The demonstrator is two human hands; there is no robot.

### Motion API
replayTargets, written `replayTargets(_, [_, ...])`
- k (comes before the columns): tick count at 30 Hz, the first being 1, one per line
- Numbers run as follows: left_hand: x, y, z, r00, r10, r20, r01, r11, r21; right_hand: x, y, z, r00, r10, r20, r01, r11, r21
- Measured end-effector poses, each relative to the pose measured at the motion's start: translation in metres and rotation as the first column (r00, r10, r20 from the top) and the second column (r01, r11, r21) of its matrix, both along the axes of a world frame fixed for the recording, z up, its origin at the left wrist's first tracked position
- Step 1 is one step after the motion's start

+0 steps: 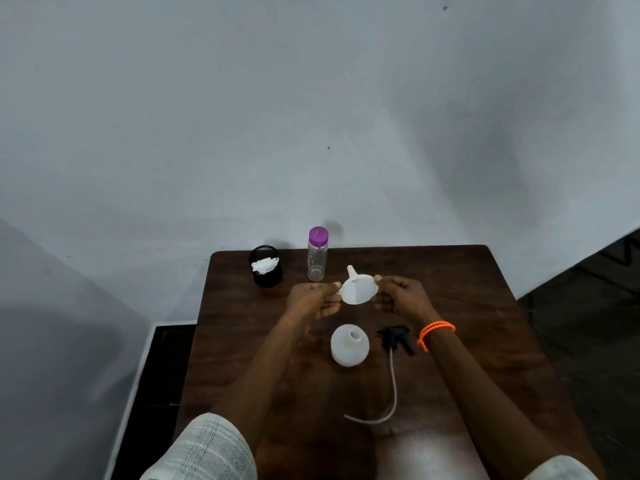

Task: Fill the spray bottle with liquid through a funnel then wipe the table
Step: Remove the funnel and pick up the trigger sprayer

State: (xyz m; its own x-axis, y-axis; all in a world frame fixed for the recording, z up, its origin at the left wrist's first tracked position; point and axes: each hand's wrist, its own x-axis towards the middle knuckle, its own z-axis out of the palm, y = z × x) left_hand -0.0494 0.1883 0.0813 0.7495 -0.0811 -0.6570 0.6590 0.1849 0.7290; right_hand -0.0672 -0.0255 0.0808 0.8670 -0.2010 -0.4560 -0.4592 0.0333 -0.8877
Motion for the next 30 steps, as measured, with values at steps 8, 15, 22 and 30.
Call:
replayTargets(8, [0.031,-0.02,-0.079,0.991,0.061,-0.118,-0.054,0.997,0.062,0.039,0.005,-0.074,0.991,0.129,-0.026,-0.131,0.984,-0.123])
replayTargets(15, [0.065,-0.045,-0.125,0.998,0.015,-0.058,-0.004,0.984,0.179,0.073,-0.004,-0.13,0.937,0.348,-0.039,-0.32,0.808,-0.495])
replayTargets(22, [0.089,-0.066,-0.143,0.999,-0.03,-0.034,0.039,0.948,0.315,0.1,-0.006,-0.15,0.943,0.315,-0.108,-0.31,0.717,-0.625])
replayTargets(30, [0.098,-0.071,-0.142,0.989,-0.144,0.043,0.113,0.9,0.422,0.123,-0.007,-0.159,0.956,0.279,-0.092,-0.258,0.648,-0.717])
